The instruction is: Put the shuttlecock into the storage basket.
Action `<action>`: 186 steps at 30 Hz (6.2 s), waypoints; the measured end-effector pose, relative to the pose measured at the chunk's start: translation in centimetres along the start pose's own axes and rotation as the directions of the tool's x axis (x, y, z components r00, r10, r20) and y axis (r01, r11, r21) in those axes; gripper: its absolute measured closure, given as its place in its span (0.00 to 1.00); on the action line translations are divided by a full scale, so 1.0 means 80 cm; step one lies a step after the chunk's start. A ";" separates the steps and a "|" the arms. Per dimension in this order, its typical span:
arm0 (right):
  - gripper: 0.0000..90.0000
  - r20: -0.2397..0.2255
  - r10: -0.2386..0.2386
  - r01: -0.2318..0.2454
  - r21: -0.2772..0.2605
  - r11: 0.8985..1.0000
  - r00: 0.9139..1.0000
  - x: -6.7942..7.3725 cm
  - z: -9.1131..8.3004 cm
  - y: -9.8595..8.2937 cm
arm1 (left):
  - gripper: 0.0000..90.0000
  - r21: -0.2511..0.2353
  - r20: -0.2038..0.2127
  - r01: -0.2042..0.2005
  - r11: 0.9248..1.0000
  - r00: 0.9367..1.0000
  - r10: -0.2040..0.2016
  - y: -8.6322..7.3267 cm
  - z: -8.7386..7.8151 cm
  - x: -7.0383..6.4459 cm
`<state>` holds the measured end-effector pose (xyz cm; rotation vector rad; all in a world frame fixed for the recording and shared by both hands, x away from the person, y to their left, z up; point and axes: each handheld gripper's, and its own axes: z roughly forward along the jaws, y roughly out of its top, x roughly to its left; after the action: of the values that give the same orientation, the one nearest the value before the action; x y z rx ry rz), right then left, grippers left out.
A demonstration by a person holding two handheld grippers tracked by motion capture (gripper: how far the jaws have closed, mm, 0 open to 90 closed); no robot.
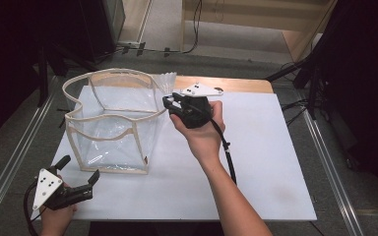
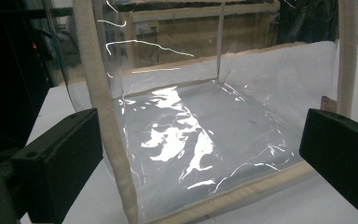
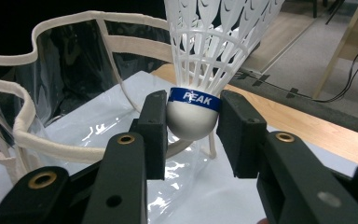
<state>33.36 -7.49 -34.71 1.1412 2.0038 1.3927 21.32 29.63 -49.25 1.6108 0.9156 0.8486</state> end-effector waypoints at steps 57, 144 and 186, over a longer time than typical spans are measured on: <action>0.00 -0.070 -0.052 0.052 -0.007 0.999 0.996 0.003 -0.006 -0.013 | 0.00 -0.001 0.001 0.001 1.000 1.000 -0.001 0.000 0.000 0.000; 0.00 0.028 -0.003 0.001 0.046 0.999 1.000 -0.085 -0.084 -0.153 | 0.00 0.011 -0.009 -0.012 1.000 1.000 0.013 0.000 0.001 -0.002; 0.00 0.097 0.018 -0.023 0.043 0.999 0.995 -0.134 -0.142 -0.205 | 0.00 0.016 -0.014 -0.014 1.000 1.000 0.014 0.000 0.001 -0.003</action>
<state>24.82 -24.99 -46.25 1.2277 1.9690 1.2840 21.28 29.41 -49.29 1.6284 0.9235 0.8653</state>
